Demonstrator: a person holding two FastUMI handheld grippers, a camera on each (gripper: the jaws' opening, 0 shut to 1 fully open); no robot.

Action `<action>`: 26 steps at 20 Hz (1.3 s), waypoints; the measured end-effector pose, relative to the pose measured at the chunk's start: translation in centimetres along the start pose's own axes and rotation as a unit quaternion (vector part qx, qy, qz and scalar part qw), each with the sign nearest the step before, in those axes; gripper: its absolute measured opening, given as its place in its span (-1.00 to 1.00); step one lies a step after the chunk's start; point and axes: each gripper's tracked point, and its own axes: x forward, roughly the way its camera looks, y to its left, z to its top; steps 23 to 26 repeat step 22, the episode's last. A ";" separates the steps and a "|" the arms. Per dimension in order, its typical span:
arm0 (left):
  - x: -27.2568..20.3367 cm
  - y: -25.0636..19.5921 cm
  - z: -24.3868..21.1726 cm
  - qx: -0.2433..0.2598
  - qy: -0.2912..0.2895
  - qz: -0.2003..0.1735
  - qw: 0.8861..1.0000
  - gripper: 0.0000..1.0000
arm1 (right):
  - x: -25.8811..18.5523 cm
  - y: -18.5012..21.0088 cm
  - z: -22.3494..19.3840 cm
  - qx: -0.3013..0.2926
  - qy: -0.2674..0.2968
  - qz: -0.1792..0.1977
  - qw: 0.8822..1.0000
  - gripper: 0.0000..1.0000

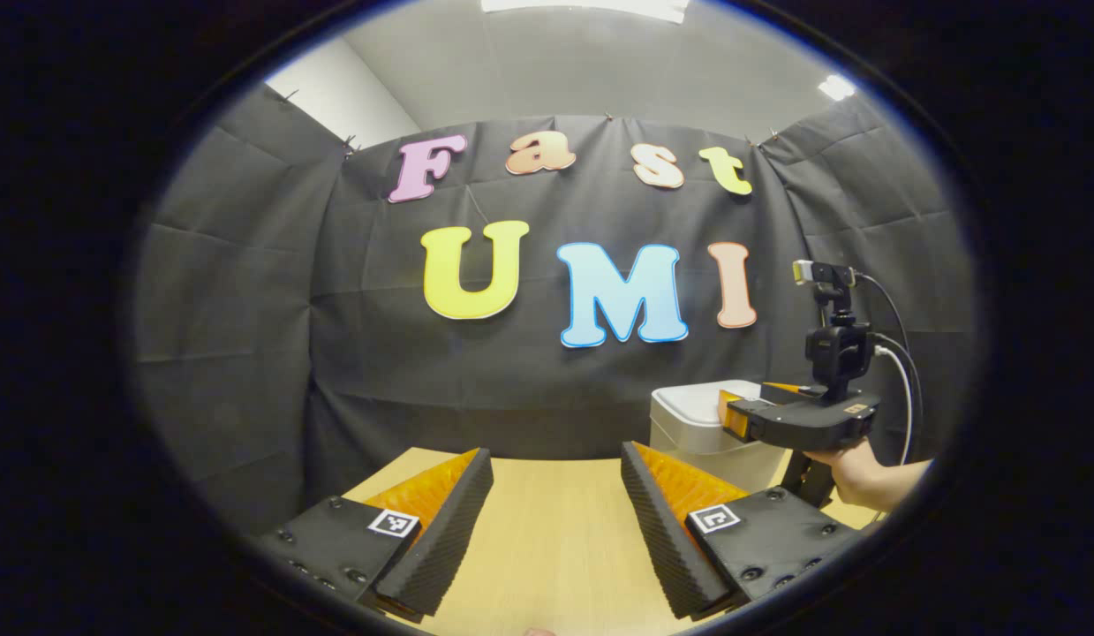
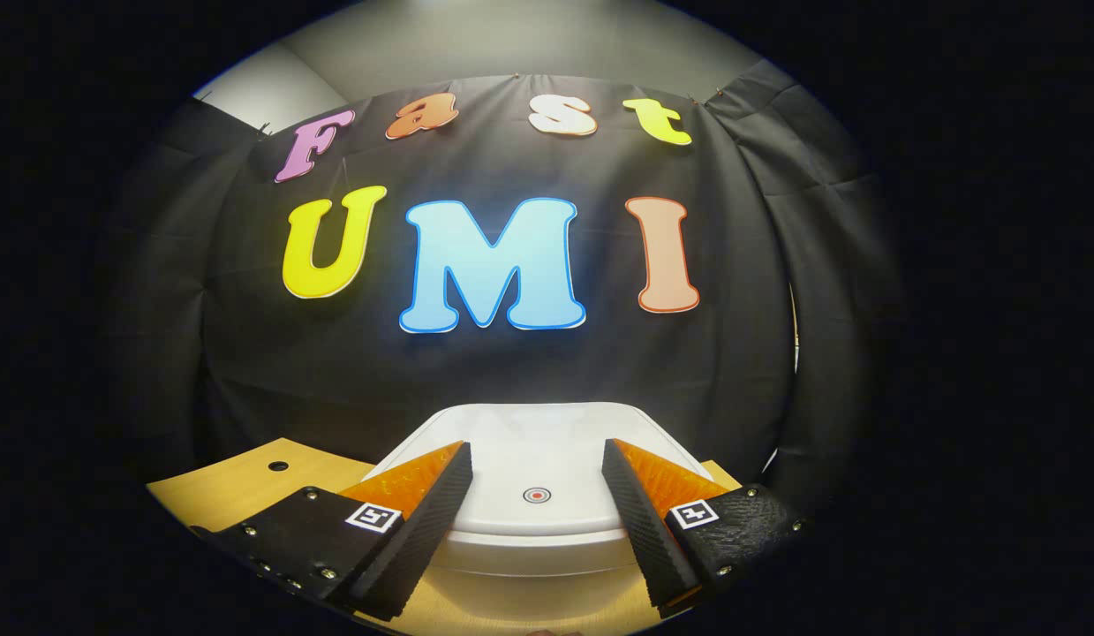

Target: Press the lid of the desktop garbage bin to open it, pick up the crumpled paper on the desktop and throw it into the bin, then pick up the pop can on the desktop and drop it into the bin, and finally close the garbage bin lid.

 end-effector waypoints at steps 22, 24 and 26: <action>2.4 0.1 -1.4 -0.009 -0.003 -0.068 0.998 1.00 | -16.4 4.1 2.3 -0.015 -0.007 0.023 1.000 0.90; 2.4 0.1 -1.4 -0.009 -0.003 -0.068 0.998 1.00 | -16.4 4.1 2.3 -0.015 -0.007 0.023 1.000 0.90; 2.4 0.1 -1.4 -0.009 -0.003 -0.068 0.998 1.00 | -16.4 4.1 2.3 -0.015 -0.007 0.023 1.000 0.90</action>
